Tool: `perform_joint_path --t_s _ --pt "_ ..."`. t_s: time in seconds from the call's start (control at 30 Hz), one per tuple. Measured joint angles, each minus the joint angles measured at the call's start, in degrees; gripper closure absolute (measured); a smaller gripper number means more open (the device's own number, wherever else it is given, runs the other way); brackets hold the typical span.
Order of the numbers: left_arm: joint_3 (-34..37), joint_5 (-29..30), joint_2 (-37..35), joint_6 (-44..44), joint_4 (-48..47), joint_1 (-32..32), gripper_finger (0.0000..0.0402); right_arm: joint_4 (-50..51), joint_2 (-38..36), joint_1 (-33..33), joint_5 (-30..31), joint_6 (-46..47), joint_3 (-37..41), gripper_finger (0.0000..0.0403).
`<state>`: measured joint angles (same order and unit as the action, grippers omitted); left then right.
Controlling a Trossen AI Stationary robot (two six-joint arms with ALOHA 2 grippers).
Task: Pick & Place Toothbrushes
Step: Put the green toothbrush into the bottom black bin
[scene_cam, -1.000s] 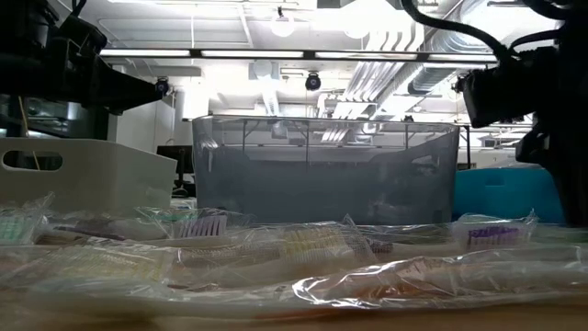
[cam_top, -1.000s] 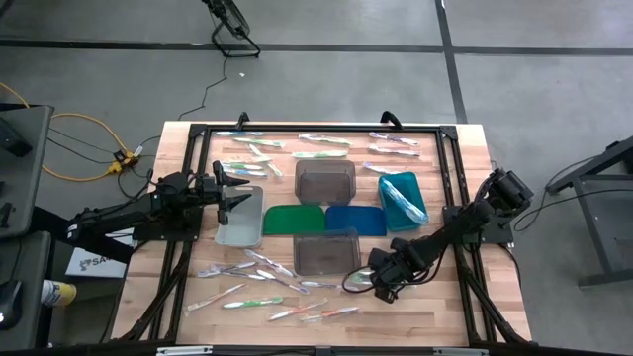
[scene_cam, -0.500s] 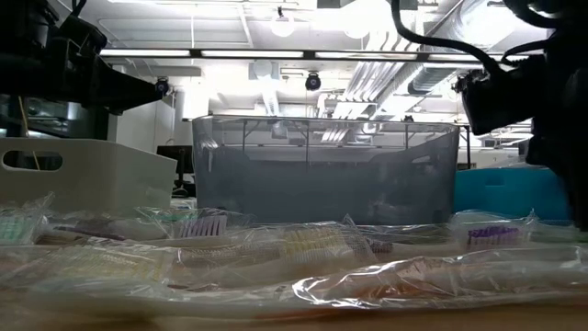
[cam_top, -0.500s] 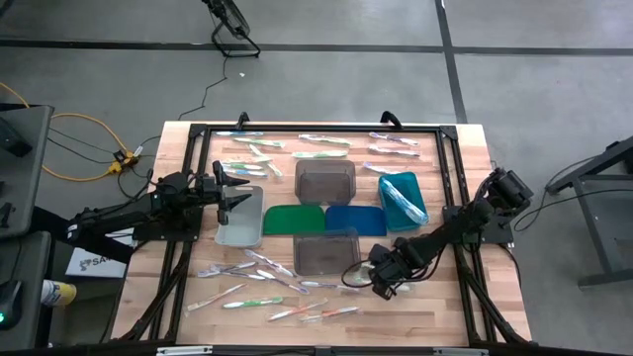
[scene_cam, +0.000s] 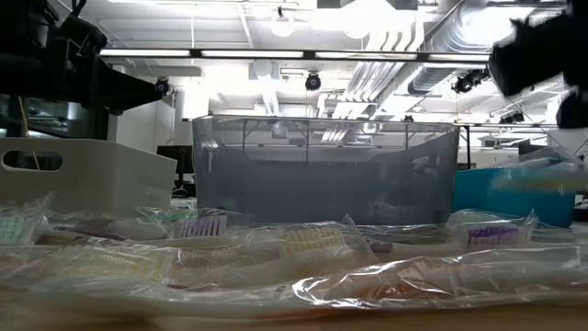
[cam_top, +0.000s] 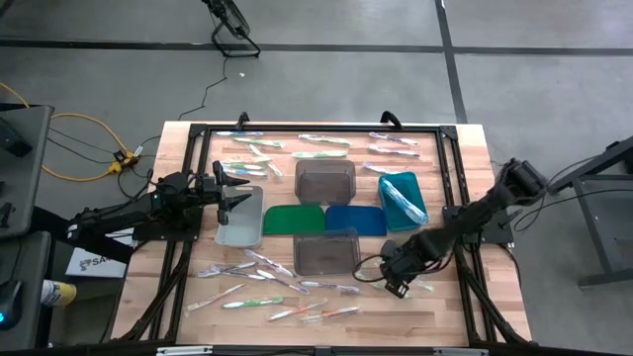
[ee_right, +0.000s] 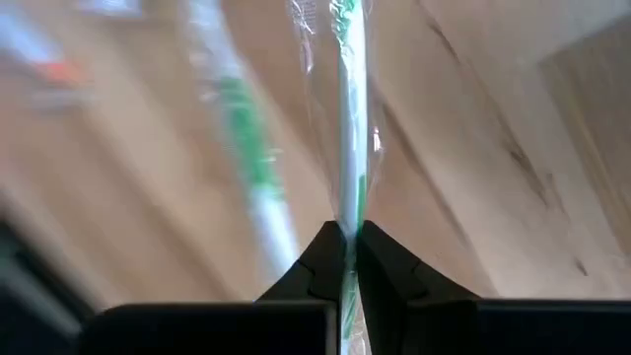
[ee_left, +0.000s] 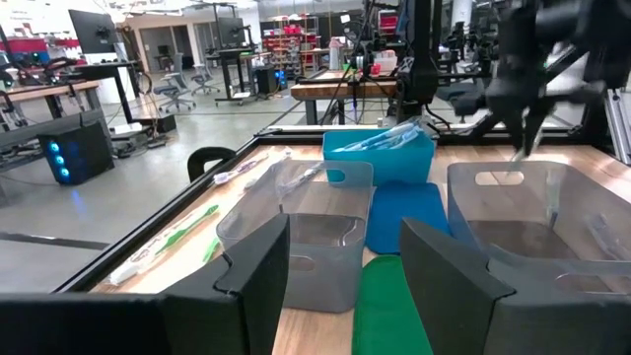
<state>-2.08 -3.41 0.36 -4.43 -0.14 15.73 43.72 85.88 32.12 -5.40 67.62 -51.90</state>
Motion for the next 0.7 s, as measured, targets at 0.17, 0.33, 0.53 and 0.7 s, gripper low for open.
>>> perform_joint_path --t_s 0.17,0.33,0.53,0.7 --pt "0.01 -0.03 0.00 0.00 0.00 0.00 0.0215 -0.28 -7.80 -1.87 5.82 -3.82 -2.06 0.0395" --pt "0.02 -0.05 -0.02 0.00 0.02 0.00 0.0215 -0.69 -10.97 -6.48 9.90 -15.42 -5.78 0.0395" --pt "0.02 -0.07 0.00 0.00 0.02 0.00 0.0215 -5.96 -10.18 -14.05 7.90 -34.30 -9.37 0.0394" --pt "0.02 -0.05 0.00 0.00 0.02 0.00 0.0215 -16.85 -8.10 -19.50 4.60 -45.67 -9.75 0.0392"
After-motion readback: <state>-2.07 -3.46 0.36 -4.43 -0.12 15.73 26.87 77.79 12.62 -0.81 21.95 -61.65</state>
